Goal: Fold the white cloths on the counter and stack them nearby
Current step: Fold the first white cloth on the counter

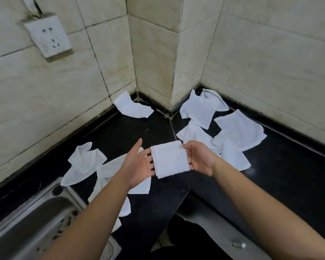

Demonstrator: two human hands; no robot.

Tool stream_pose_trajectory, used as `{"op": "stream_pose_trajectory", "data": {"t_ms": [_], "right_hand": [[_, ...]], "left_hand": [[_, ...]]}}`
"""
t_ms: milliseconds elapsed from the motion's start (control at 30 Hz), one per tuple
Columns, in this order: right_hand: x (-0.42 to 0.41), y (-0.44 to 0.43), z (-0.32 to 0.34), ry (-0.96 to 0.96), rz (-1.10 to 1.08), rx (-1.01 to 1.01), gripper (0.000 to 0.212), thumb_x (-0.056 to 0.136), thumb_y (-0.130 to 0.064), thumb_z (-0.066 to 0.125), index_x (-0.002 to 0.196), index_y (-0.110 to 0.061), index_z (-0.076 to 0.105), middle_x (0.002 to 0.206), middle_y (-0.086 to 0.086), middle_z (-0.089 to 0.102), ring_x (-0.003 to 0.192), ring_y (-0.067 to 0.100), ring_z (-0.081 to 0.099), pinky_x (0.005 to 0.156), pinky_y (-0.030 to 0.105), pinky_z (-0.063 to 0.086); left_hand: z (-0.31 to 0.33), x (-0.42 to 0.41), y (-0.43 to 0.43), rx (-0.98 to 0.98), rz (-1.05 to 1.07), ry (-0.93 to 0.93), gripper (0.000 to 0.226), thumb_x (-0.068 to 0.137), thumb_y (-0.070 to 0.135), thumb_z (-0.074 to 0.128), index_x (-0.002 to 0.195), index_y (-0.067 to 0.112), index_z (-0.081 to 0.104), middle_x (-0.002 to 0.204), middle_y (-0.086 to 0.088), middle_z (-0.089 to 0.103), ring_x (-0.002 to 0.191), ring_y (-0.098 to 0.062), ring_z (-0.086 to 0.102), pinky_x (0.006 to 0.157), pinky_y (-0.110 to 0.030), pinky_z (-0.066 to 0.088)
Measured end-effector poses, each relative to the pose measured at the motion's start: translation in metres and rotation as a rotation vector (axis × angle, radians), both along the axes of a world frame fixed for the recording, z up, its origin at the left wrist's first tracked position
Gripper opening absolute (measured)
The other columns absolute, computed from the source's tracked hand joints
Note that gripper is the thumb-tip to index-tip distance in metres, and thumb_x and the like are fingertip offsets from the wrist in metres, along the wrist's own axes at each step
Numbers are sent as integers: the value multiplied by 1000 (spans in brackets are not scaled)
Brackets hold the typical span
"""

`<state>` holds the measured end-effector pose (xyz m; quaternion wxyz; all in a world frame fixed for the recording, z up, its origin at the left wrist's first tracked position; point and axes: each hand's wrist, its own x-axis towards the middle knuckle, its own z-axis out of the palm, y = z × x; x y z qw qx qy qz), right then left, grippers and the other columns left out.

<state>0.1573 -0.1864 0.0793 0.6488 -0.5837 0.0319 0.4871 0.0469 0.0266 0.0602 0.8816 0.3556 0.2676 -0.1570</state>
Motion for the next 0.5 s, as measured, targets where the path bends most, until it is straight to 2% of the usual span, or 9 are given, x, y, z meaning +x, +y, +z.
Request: {"op": "stream_pose_trajectory", "data": {"t_ms": [33,100,200,300,367,433,500], "right_hand": [[-2,-5,1,3,1,-16,30,86,-25,48,112,-11,56,104,14,54,93,30,56,92,43,49],[-8,-17,1,20,-18,-46,32,88,-29,47,113,-11,58,107,15,59,95,31,61,90,42,53],[-20,-44,-7,48,-80,-86,43,96,-38,44,121,-11,65,116,15,70,102,33,68,90,43,57],[-34,-75,-14,65,-158,-116,44,98,-44,46,122,-14,67,114,14,72,102,32,70,89,44,58],[-47,-102,-15,49,-223,-102,36,96,-38,54,121,-17,69,109,10,72,99,27,70,92,42,57],[-57,-118,-17,10,-232,-95,30,93,-24,60,121,-24,71,112,5,72,98,22,69,93,39,57],[-65,-144,-14,-31,-286,-84,35,92,-13,60,124,-26,68,120,4,72,98,19,70,90,38,58]], "left_hand": [[1,-1,-1,33,-33,0,67,90,60,53,138,14,51,132,-11,64,118,-33,63,93,-51,52],[0,-2,-4,127,-106,-22,55,93,51,55,135,16,56,129,-9,66,116,-31,65,91,-48,53],[-5,-3,-17,215,-236,-62,41,95,41,52,128,20,65,131,-7,65,118,-29,63,99,-50,49],[-10,2,-39,207,-306,-57,43,95,38,51,132,20,61,132,-7,64,121,-29,62,105,-54,45],[-6,8,-64,218,-397,-77,40,95,35,53,132,23,61,130,-6,65,120,-28,62,103,-53,47],[-5,13,-80,246,-421,-112,40,95,20,55,134,27,58,129,-5,66,118,-28,64,98,-51,52],[0,20,-105,266,-451,-139,50,91,2,57,134,27,55,125,-6,68,113,-28,66,90,-47,56]]}}
